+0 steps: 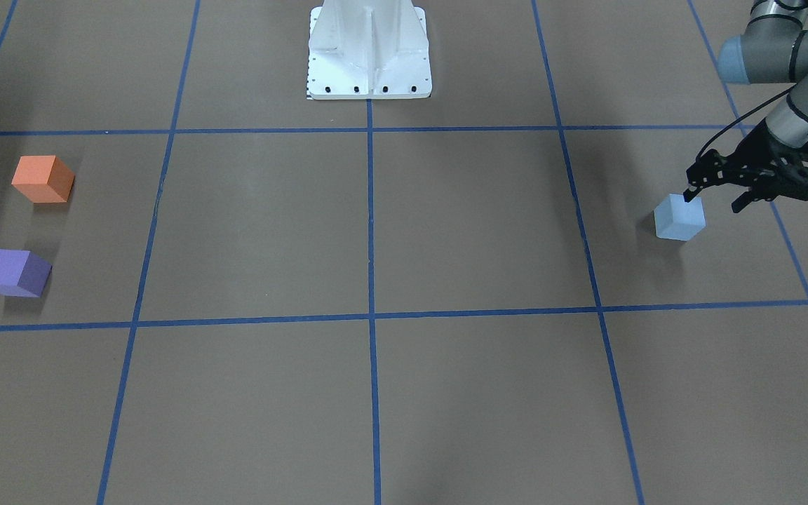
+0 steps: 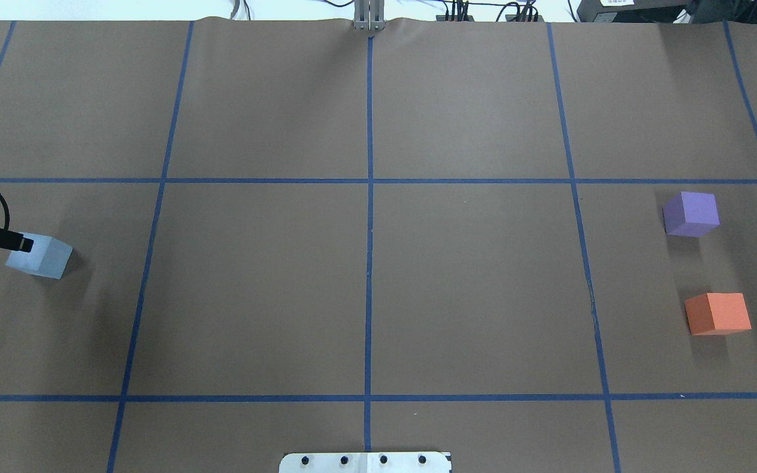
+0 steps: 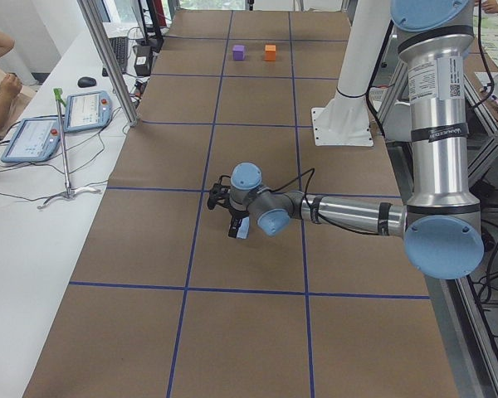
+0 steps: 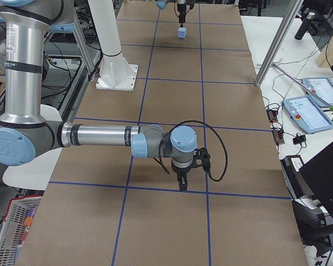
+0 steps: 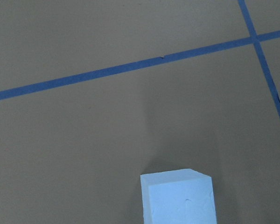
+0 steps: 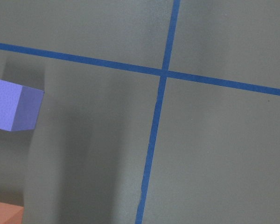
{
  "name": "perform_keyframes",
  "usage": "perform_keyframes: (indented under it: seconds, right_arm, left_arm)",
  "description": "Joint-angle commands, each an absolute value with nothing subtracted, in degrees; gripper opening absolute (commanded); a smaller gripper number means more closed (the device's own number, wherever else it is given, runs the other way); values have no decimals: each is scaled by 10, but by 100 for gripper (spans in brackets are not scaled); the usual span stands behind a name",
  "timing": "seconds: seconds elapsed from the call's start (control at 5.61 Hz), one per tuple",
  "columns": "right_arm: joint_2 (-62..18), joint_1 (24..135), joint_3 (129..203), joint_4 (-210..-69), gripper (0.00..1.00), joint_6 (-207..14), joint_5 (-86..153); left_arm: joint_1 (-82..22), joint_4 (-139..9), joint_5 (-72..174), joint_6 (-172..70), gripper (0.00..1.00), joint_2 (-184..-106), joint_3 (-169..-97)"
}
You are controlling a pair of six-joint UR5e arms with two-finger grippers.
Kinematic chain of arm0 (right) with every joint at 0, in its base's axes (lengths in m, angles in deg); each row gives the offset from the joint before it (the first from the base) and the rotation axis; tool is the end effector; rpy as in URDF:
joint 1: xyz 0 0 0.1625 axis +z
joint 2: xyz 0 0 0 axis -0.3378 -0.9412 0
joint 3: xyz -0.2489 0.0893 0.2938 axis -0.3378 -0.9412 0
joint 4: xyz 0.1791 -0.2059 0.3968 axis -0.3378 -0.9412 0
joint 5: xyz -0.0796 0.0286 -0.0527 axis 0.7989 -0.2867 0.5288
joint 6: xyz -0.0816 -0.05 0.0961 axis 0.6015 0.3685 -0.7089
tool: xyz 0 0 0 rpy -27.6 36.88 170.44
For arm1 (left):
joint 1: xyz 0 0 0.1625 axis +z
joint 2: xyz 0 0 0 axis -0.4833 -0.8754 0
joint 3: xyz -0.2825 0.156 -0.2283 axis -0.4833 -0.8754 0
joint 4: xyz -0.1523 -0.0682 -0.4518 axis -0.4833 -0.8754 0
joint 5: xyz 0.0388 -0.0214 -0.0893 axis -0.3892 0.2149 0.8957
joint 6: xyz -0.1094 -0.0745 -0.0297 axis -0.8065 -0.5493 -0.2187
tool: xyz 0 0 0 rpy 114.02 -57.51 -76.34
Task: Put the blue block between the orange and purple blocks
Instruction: 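Lower the left gripper onto the light blue cube and grasp it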
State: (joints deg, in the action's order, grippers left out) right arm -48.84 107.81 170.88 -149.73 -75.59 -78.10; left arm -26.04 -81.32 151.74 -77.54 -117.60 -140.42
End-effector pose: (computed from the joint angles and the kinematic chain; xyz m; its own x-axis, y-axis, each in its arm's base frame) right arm 0.0202 -0.5231 0.6350 0.7031 -0.1567 0.6936 0.0911 0.9872 0.1306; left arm 0.2725 -0.4943 0.5659 0.6404 0.1965 -0.7425 0.0008 0.9666 0.2564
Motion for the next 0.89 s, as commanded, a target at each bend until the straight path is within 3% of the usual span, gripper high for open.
perform_keyframes:
  seconds: [0.0,0.36,0.53,0.71]
  right_arm:
    - [-488,1078,1709,-1497,100,-756,-781]
    - [-488,1078,1709,-1497,100,-756,-780]
    - [-488,1078,1709,-1497,100,-756,-780]
    - [-488,1078,1709,-1497,100,-756,-780]
  left_arm:
    - [-215,-815,1465,-806,100,-1178,-1400]
    - [-188,-813,1434,-803,96,-1182,-1381]
    - [-183,-810,1426,-800,27,-1192,-1375]
    - [-182,-810,1426,-799,0,-1198,-1376]
